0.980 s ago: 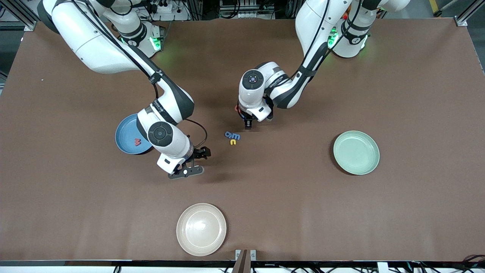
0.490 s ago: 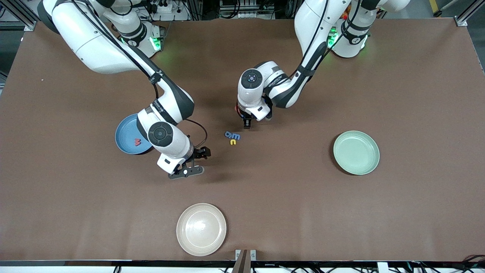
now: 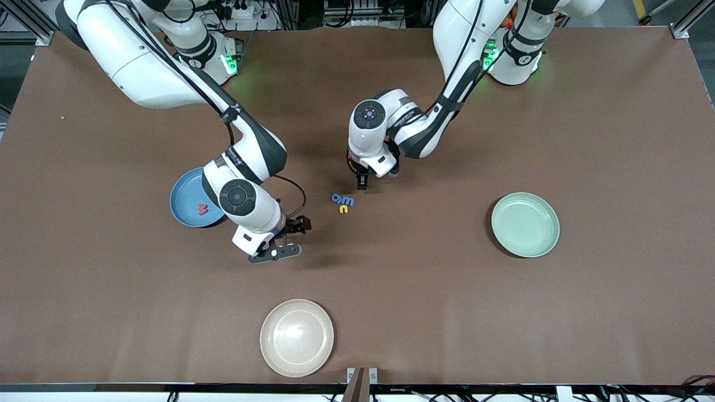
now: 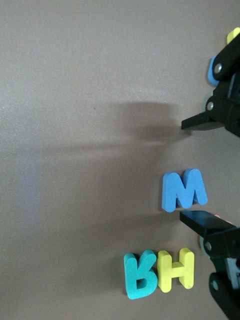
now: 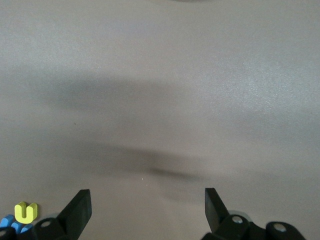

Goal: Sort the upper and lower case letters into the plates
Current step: 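Grasp the blue uppercase M with the left gripper and lift it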

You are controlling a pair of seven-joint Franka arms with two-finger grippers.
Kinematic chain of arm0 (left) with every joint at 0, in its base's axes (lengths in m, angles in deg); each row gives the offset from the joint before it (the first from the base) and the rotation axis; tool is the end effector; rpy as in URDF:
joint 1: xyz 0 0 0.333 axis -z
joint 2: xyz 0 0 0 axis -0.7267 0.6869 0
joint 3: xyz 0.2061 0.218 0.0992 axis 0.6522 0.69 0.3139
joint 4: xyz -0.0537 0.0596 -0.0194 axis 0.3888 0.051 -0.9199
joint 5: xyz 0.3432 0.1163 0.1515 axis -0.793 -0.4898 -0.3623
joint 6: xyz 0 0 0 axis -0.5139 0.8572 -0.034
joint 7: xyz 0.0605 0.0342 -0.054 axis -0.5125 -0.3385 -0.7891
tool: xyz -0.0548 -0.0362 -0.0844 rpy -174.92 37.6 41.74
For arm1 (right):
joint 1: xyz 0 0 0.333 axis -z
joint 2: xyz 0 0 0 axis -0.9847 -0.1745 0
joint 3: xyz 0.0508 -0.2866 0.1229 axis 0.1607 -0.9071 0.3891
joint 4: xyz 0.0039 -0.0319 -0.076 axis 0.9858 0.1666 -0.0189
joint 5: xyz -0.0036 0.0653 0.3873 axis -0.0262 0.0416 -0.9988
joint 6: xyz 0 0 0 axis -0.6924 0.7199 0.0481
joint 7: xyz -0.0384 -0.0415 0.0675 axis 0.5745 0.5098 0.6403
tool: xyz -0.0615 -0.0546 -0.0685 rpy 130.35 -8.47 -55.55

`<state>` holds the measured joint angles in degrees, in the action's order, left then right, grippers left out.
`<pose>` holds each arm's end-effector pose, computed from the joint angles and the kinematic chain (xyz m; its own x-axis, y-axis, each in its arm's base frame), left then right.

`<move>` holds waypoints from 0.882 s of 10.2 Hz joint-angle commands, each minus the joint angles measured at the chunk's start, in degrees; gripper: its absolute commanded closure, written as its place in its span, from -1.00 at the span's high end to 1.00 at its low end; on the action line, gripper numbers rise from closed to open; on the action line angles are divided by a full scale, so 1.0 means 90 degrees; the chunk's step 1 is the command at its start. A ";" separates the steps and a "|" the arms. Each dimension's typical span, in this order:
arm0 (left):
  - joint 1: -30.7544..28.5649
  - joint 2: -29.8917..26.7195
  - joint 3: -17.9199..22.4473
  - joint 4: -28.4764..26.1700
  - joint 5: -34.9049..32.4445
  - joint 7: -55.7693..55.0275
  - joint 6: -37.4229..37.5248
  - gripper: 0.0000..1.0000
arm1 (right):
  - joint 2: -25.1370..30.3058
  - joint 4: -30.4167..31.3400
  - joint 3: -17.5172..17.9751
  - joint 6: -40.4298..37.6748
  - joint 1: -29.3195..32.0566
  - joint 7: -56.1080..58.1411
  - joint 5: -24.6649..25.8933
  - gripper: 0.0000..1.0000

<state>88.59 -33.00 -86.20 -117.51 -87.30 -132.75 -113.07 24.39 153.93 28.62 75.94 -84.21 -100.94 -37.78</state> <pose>0.4063 -0.5167 0.1796 0.0192 0.9966 -0.0795 0.9995 -0.0210 -0.0216 0.6257 0.3150 0.2415 0.9821 0.1863 -0.0294 0.1842 -0.9809 -0.0632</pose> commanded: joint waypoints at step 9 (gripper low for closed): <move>0.0180 0.0113 0.0009 -0.0099 -0.0245 -0.0116 -0.0010 -0.99 | -0.0147 -0.0093 0.0066 -0.0019 0.0053 -0.0009 0.0109 1.00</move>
<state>89.41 -32.51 -86.28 -117.90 -87.92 -132.75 -113.05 24.11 153.95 28.61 75.94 -84.17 -100.93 -37.72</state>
